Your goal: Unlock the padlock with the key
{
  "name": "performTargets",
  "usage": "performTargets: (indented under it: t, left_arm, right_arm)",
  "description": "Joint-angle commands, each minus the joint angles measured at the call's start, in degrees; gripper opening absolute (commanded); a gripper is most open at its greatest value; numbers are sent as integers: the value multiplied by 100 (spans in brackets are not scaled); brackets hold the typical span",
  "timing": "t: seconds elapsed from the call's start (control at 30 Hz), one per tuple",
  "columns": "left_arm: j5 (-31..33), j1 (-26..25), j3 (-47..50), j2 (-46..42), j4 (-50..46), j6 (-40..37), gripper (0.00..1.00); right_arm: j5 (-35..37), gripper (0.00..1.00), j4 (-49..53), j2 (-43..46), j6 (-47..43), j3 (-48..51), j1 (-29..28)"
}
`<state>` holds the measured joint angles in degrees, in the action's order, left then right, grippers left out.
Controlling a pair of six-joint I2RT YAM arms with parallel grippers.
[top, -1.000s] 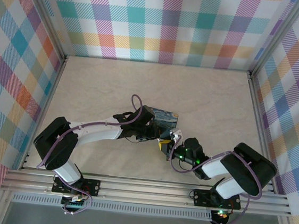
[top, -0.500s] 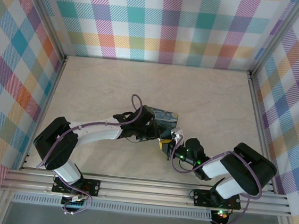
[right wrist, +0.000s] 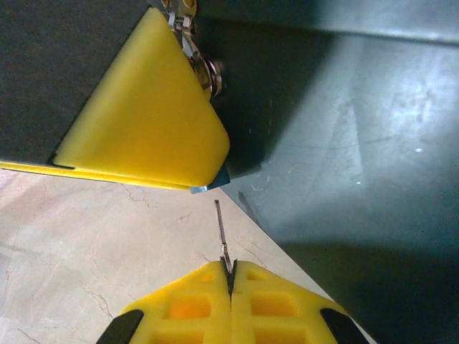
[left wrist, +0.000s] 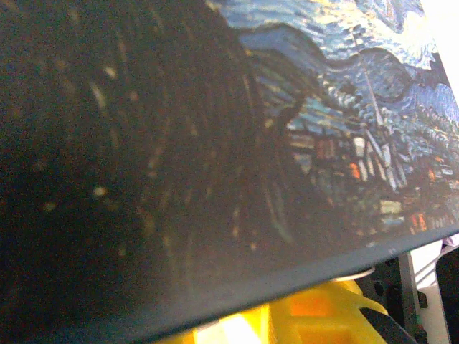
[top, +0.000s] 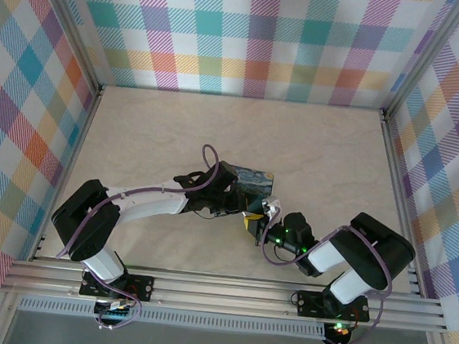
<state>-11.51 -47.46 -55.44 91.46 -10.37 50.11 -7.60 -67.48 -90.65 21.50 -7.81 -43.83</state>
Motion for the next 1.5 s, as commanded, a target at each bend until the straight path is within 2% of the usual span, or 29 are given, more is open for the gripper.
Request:
performTargets:
  t: [0.0,0.5,1.03,1.47]
  left_arm:
    - [-43,43,-11,56,123,17,22]
    - [41,40,16,30,97,17,22]
    - [-122,43,22,65,198,34,21]
    - [-142,44,19,65,202,30,21]
  right_arm:
    - [-62,0,-322,-16,52,-45,42]
    - [-41,0,16,319,-23,8,53]
    - [-19,0,-598,-143,65,-203,51]
    - [273,0,-657,-127,-460,-240,89]
